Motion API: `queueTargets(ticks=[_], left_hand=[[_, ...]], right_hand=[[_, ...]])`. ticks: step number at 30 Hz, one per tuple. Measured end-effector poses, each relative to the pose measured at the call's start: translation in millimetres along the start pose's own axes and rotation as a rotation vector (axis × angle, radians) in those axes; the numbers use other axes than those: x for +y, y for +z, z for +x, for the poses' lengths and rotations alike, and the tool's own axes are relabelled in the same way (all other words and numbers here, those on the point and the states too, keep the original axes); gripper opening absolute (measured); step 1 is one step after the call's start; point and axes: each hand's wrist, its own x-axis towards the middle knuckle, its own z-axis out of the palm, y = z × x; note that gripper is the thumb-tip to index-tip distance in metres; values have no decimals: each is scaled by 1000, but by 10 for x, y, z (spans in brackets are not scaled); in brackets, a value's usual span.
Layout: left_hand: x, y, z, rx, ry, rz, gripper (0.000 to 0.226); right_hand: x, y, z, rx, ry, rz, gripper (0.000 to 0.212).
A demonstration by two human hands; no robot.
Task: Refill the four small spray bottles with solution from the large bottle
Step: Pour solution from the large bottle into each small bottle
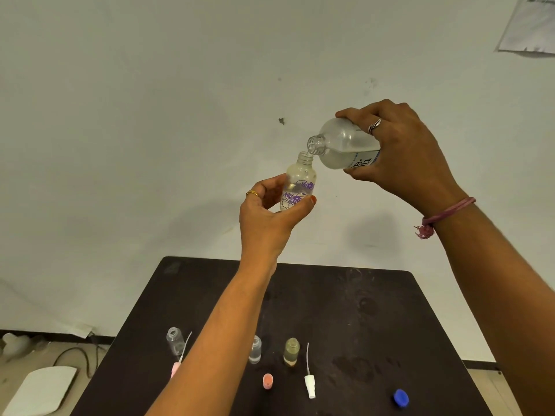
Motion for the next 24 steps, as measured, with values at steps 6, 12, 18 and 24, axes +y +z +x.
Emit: queueTargets(ticks=[6,12,18,24], left_hand=[[2,-10,0,-4,-6,-4,52],[-2,-11,-6,-5,-4,8,51],[12,-3,-12,-9,-5,7,50],[10,0,-18,-15,-9,6,50]], right_hand=[[-15,1,-8,3,-4,0,70],[-22,-1,-11,-3,-2,-1,70],[-14,-5,-11,-4,-1,-13,70],[-6,-9,-16,-6,-3,-18,70]])
